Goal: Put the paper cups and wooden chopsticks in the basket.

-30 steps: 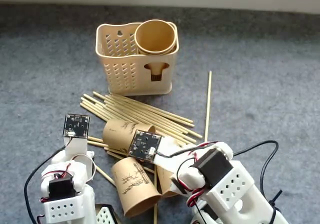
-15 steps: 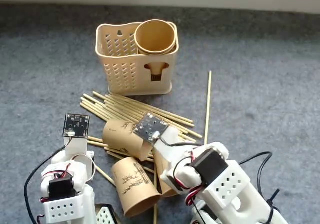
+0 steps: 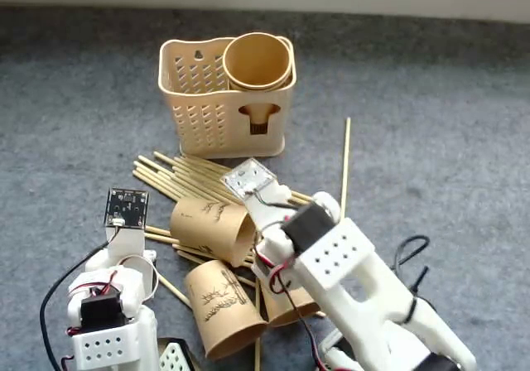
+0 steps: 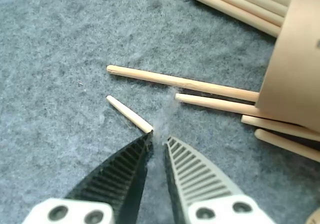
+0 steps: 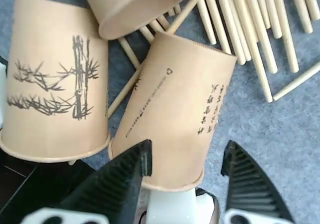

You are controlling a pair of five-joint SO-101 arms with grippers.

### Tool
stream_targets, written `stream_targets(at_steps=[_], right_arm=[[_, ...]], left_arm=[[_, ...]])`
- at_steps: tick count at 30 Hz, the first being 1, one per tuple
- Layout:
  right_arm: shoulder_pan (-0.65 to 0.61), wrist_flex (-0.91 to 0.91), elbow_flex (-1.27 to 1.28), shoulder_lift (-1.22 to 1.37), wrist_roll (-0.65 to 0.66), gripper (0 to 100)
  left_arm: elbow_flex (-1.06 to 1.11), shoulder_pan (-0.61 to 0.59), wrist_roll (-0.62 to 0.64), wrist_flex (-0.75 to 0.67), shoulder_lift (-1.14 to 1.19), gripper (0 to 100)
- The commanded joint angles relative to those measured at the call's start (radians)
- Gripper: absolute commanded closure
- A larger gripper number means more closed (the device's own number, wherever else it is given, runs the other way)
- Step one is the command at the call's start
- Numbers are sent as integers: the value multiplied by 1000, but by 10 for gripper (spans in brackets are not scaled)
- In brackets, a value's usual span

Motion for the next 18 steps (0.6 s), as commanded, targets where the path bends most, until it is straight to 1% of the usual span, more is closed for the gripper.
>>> stream_targets(at_steps=[1,3,9,15,18], right_arm=[[15,8,-82,71,-52,710],[15,7,-84,82,-55,693],[15,-18,-73,91,-55,693],[15,-154,85,90,-51,693],[16,-186,143,84,-49,694]], left_arm=[[19,-7,-2,5,-4,947],[19,-7,-2,5,-4,947],[19,-7,-2,5,-4,947],[19,-7,-2,5,-4,947],[19,-7,-2,5,-4,947]])
